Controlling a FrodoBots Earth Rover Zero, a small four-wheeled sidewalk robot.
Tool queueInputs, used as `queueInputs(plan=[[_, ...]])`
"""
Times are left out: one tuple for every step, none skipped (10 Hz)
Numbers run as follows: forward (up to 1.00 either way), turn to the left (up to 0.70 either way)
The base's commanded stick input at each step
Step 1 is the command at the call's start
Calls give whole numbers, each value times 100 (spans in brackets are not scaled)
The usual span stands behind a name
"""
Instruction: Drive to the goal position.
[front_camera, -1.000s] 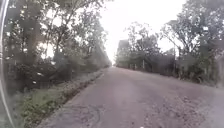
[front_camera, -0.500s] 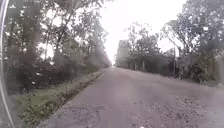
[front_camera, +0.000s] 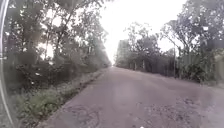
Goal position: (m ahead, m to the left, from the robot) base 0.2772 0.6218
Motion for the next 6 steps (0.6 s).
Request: queueInputs(plan=[[10,1],[10,1],[10,1],[10,1],[10,1],[10,1]])
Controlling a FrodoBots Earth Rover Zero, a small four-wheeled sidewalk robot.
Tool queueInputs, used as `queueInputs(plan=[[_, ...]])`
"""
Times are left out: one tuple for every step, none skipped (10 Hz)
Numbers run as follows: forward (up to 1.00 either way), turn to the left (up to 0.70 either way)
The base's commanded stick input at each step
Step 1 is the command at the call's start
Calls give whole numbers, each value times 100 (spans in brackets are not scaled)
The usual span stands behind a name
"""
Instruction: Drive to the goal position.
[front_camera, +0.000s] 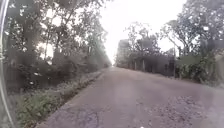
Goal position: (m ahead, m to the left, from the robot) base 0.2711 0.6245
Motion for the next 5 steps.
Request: queueInputs(plan=[[10,1],[10,1],[10,1],[10,1],[10,1]])
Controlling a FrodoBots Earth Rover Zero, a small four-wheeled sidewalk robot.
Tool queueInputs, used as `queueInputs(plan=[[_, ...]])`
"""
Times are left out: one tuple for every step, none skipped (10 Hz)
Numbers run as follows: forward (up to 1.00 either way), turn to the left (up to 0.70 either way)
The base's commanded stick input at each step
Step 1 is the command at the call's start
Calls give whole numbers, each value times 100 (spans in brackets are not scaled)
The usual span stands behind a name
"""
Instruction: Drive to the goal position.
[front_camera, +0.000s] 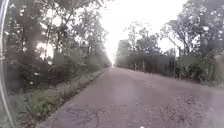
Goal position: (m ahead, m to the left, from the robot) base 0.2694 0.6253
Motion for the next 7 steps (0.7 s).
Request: queueInputs(plan=[[10,1],[10,1],[10,1],[10,1],[10,1],[10,1],[10,1]])
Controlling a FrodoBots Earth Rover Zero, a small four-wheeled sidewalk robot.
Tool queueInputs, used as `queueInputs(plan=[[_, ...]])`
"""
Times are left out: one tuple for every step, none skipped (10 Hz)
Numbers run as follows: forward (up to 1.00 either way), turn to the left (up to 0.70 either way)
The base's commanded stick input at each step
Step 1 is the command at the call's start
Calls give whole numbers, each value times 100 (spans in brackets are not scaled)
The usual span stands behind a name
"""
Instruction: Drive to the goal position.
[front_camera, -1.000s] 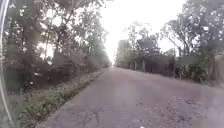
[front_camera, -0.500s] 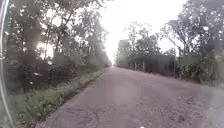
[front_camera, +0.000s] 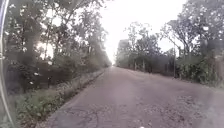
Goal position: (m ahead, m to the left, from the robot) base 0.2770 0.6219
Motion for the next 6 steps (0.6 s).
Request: queueInputs(plan=[[10,1],[10,1],[10,1],[10,1],[10,1],[10,1]])
